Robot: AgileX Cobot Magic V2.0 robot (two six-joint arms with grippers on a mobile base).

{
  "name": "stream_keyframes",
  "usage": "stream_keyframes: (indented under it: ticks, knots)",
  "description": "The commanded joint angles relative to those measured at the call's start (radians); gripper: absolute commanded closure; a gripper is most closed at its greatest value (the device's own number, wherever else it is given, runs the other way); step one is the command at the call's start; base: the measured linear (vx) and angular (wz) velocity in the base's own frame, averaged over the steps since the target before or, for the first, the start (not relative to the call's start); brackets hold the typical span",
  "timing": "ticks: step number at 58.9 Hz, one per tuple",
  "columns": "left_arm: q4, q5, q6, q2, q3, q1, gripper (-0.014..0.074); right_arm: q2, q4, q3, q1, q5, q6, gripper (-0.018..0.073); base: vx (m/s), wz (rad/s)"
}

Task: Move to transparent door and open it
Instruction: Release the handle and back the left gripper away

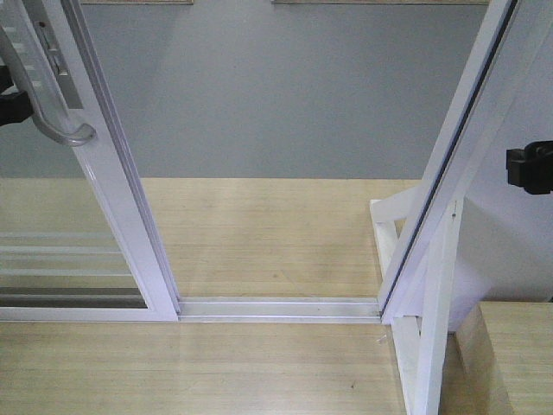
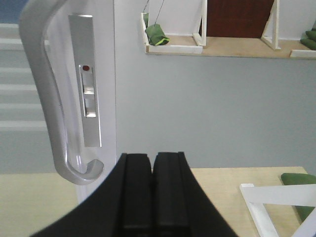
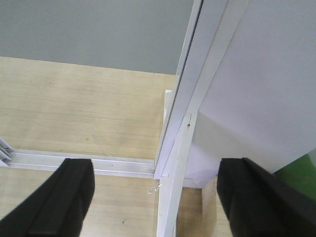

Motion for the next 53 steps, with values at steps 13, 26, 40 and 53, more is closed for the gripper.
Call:
stream_keyframes:
  ticks: [13, 26, 40, 53]
  knots:
    - [-0.006, -0.026, -0.003, -0.137, 0.019, -0.004, 0.0594, -0.011, -0.007, -0.028, -0.005, -0.020, -0.008, -0.0008, 0.00, 0.00]
    - [-0.006, -0.022, -0.003, -0.132, 0.027, -0.004, 0.0594, -0.011, -0.007, -0.028, -0.005, -0.020, -0.008, -0.0008, 0.00, 0.00]
    - [-0.006, -0.024, -0.003, -0.132, 0.027, -0.004, 0.0594, -0.011, -0.007, -0.028, -0.005, -0.021, -0.008, -0.0008, 0.00, 0.00]
    - [-0.013, -0.046, -0.008, -0.156, 0.058, -0.004, 0.0594, -0.011, -0.007, -0.028, -0.005, -0.021, -0.008, -0.0008, 0.00, 0.00]
